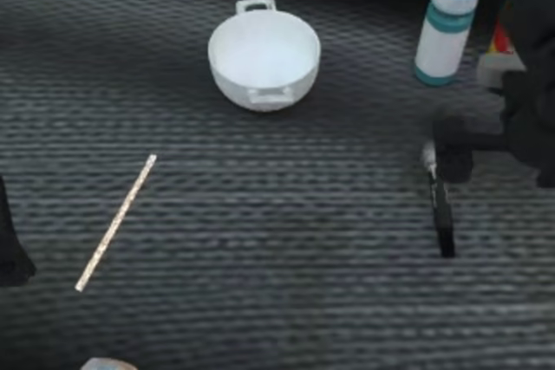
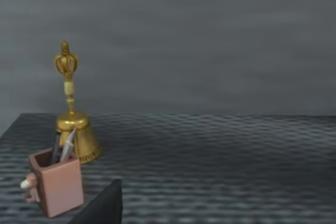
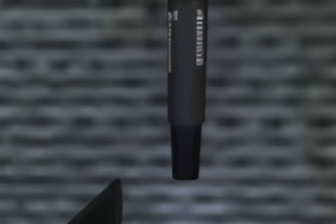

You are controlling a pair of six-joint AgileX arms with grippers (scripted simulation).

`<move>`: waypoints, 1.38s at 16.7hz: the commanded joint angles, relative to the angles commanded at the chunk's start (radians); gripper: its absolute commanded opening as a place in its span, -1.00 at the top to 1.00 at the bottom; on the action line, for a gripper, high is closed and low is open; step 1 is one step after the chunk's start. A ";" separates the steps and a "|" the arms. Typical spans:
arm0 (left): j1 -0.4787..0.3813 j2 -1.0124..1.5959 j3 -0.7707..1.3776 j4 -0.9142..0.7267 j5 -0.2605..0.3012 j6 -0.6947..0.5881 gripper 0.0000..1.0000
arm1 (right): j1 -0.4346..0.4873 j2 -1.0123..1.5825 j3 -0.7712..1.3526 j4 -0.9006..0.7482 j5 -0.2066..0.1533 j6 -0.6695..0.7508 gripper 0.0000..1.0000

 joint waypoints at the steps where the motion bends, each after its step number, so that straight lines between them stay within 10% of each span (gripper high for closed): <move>1: 0.000 0.000 0.000 0.000 0.000 0.000 -1.00 | 0.014 0.061 0.050 -0.031 0.000 0.015 -1.00; 13: 0.000 0.000 0.000 0.000 0.000 0.000 -1.00 | 0.056 0.263 0.217 -0.120 0.001 0.063 -1.00; 23: 0.000 0.000 0.000 0.000 0.000 0.000 -1.00 | 0.056 0.457 0.077 0.214 0.003 0.062 -1.00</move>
